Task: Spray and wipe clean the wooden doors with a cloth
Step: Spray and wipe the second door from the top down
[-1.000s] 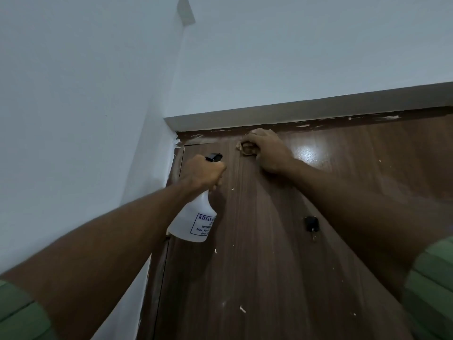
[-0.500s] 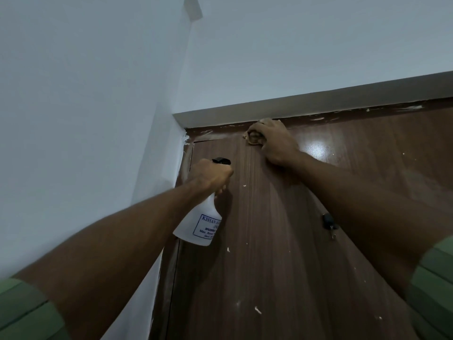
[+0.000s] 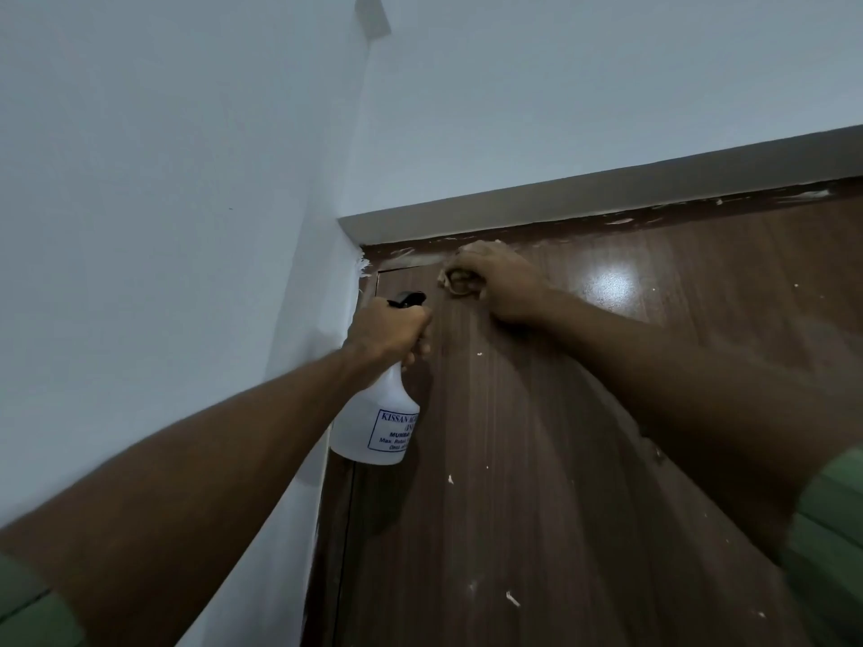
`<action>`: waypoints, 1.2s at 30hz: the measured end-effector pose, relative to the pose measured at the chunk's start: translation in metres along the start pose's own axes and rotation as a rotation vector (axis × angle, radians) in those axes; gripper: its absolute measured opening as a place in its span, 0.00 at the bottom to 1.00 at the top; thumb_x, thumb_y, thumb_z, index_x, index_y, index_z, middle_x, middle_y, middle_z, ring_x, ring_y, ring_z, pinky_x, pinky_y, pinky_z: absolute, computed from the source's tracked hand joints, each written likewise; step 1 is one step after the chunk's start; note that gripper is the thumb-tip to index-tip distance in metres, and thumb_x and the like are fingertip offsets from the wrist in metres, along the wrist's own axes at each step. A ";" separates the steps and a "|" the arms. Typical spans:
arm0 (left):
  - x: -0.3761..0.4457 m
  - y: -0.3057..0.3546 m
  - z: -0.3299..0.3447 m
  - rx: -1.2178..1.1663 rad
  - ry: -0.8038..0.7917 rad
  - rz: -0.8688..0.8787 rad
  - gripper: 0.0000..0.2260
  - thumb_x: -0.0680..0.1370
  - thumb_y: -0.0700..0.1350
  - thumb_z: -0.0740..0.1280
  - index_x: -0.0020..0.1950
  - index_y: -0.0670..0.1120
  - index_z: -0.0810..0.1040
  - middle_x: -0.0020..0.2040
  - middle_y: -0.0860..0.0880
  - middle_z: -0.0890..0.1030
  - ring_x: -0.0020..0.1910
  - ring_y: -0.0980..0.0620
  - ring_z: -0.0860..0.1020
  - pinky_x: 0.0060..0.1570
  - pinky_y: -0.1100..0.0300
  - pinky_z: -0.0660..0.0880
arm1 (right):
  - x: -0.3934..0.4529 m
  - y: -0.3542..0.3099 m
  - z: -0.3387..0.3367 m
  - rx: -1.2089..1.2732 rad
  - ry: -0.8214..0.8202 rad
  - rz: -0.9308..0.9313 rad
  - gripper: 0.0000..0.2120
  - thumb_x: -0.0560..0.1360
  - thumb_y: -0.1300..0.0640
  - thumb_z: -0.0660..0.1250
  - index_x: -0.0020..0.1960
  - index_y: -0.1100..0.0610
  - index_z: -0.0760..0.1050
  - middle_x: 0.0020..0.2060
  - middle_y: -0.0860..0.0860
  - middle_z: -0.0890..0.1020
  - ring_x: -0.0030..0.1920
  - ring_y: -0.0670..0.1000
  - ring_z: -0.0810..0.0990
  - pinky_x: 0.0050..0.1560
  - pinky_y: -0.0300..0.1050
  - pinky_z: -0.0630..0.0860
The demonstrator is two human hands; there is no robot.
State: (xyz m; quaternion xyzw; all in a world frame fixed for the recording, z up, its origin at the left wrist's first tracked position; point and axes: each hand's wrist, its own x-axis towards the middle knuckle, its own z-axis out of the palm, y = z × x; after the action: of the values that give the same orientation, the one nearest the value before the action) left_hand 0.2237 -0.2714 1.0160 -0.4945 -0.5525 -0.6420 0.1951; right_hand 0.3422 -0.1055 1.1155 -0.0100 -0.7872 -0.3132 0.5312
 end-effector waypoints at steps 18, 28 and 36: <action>-0.004 -0.013 -0.041 0.153 0.096 -0.037 0.11 0.79 0.49 0.70 0.44 0.42 0.85 0.34 0.47 0.86 0.29 0.54 0.82 0.27 0.64 0.75 | -0.012 -0.082 0.050 0.067 -0.178 -0.257 0.28 0.74 0.65 0.70 0.72 0.50 0.75 0.73 0.50 0.73 0.72 0.54 0.69 0.68 0.53 0.69; -0.008 -0.011 -0.046 0.074 0.080 -0.084 0.11 0.79 0.46 0.68 0.43 0.40 0.84 0.35 0.44 0.86 0.23 0.55 0.78 0.26 0.61 0.74 | 0.024 -0.105 0.063 0.015 -0.138 -0.139 0.16 0.78 0.62 0.68 0.65 0.55 0.77 0.66 0.54 0.78 0.66 0.56 0.75 0.60 0.46 0.70; -0.012 -0.012 -0.050 0.060 0.100 -0.094 0.10 0.79 0.45 0.68 0.42 0.41 0.84 0.34 0.46 0.85 0.22 0.56 0.77 0.25 0.63 0.72 | 0.060 -0.087 0.057 0.075 0.020 0.028 0.20 0.75 0.60 0.69 0.66 0.49 0.78 0.64 0.51 0.77 0.66 0.58 0.74 0.63 0.54 0.74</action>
State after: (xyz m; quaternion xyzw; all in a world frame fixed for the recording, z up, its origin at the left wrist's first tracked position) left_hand 0.1983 -0.3161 1.0040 -0.4293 -0.5836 -0.6575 0.2068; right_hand 0.2387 -0.1660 1.1102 0.0019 -0.7927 -0.2759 0.5436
